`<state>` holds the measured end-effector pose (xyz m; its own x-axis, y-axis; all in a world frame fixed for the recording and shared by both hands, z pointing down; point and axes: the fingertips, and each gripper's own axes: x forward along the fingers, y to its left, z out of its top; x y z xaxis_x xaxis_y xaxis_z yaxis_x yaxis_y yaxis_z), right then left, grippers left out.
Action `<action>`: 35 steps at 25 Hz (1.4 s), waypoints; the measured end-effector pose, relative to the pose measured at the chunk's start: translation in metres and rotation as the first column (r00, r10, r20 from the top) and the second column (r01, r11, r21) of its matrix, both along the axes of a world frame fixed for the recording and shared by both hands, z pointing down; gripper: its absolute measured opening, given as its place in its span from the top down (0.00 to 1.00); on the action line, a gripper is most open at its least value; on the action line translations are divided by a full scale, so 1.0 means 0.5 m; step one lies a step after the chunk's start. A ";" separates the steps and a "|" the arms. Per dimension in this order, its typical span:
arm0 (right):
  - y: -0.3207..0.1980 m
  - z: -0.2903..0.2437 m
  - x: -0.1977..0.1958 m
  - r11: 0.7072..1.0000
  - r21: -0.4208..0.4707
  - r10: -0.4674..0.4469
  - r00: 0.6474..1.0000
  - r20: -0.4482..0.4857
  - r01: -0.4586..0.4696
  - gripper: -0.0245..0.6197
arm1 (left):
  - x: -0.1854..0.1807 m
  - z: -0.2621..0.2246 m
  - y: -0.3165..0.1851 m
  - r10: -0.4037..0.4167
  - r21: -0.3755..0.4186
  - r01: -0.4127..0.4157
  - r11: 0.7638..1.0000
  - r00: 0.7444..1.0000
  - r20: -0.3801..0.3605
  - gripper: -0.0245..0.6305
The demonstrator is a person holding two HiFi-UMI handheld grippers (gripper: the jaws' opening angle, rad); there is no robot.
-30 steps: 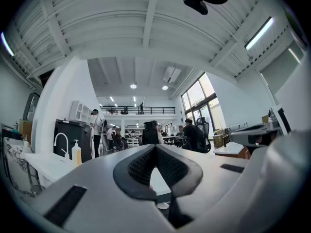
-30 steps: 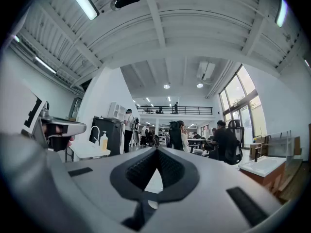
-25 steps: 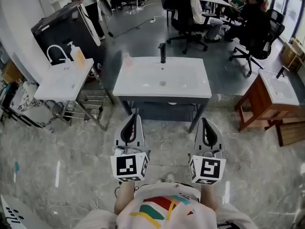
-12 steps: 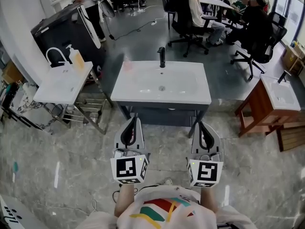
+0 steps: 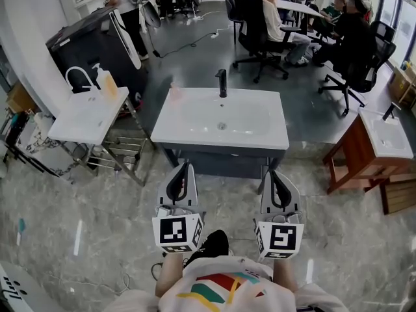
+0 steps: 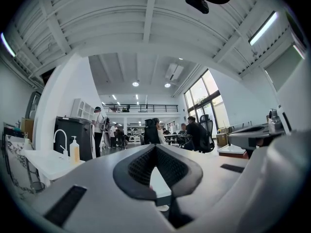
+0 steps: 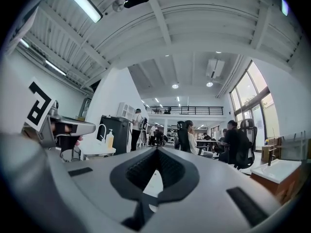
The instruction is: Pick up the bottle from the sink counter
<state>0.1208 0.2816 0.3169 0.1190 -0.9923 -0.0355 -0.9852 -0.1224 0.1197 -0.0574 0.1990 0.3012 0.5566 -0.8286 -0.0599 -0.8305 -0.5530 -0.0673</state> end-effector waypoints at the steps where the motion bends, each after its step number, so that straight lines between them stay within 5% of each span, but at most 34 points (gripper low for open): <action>1: 0.000 0.001 0.002 1.000 0.001 -0.002 1.000 0.001 0.002 0.95 | 0.001 0.001 -0.002 -0.002 -0.001 0.002 1.000 1.000 0.000 0.93; 16: -0.055 -0.014 0.005 0.999 0.042 -0.031 0.999 -0.044 0.033 0.95 | 0.057 -0.010 -0.083 0.045 0.043 -0.043 0.998 0.998 -0.045 0.93; 35: -0.242 0.030 0.019 0.999 -0.015 -0.041 0.998 -0.047 0.040 0.95 | 0.104 0.034 -0.269 0.085 -0.015 -0.086 0.996 0.995 -0.057 0.93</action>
<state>0.1305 0.1606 0.3321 0.0770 -0.9967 -0.0265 -0.9826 -0.0803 0.1676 -0.0054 0.0645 0.3181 0.6218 -0.7791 -0.0795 -0.7821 -0.6231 -0.0114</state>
